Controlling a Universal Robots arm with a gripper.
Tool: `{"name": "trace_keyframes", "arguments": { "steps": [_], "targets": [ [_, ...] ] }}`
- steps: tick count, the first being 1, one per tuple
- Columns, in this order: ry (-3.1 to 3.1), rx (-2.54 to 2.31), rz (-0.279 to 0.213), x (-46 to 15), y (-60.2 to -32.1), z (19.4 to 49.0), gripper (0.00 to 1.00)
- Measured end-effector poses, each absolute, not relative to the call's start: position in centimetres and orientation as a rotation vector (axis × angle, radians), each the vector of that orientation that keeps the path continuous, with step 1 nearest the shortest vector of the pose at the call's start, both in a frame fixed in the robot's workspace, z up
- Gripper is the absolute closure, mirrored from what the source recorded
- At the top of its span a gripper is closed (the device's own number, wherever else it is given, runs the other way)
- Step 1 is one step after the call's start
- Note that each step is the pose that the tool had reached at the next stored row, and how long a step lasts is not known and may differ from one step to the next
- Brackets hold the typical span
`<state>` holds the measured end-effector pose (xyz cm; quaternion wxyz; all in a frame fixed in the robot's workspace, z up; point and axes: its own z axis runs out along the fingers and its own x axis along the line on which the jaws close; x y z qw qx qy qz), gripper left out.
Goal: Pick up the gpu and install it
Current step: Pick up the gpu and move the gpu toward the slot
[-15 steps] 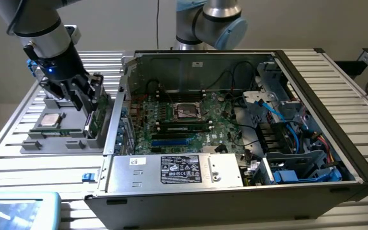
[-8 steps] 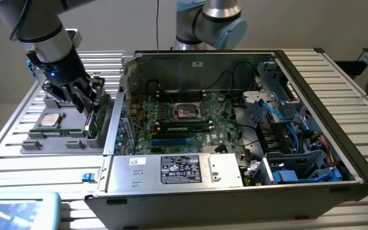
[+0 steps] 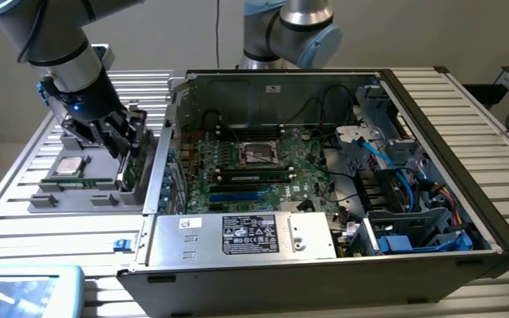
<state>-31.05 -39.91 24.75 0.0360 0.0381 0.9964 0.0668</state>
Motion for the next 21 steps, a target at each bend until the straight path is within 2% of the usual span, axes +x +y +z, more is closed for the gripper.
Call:
{"name": "trace_keyframes", "arguments": {
  "steps": [21],
  "targets": [
    [3.060,0.117,0.205,-30.8,-39.4,23.1,0.54]
  ]
}}
